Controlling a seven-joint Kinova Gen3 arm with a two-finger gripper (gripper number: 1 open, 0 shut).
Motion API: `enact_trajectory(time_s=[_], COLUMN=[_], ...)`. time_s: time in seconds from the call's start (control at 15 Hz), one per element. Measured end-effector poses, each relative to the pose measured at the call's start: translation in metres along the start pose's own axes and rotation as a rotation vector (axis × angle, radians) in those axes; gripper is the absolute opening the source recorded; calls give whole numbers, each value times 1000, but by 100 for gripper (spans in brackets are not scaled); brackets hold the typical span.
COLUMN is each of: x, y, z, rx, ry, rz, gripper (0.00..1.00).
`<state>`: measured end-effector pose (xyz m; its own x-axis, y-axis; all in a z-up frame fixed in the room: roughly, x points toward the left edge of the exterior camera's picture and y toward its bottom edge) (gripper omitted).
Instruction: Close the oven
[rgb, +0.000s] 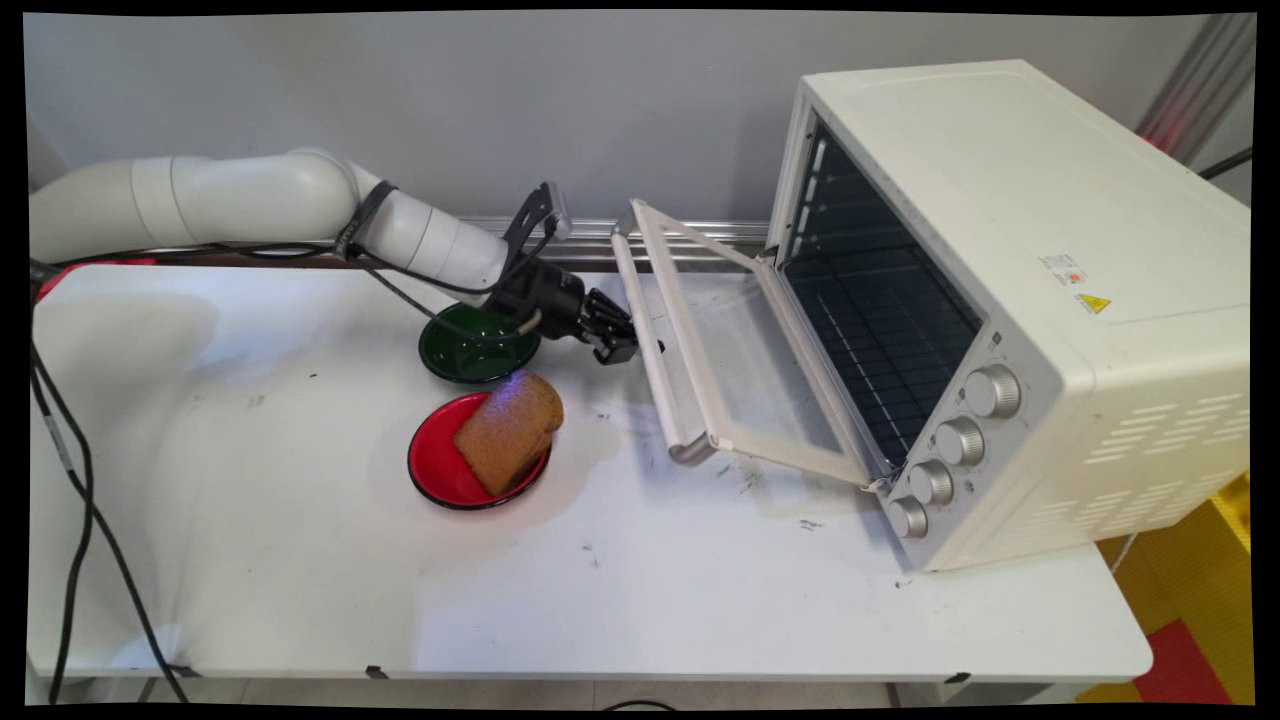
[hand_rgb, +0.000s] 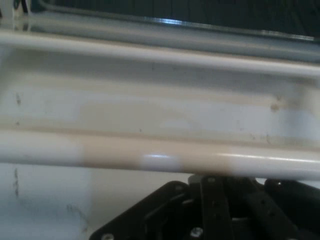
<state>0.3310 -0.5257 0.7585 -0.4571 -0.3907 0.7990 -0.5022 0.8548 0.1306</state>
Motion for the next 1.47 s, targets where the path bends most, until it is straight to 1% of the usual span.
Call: enact_trajectory(time_s=[0.47,1.0,1.47], x=[39,67,93], y=[-1,-1,3], z=[1,-2,-14], rx=[-9,-26,-48], ry=[63,94,126], rz=[-4,-4,1], gripper=[0,0,0])
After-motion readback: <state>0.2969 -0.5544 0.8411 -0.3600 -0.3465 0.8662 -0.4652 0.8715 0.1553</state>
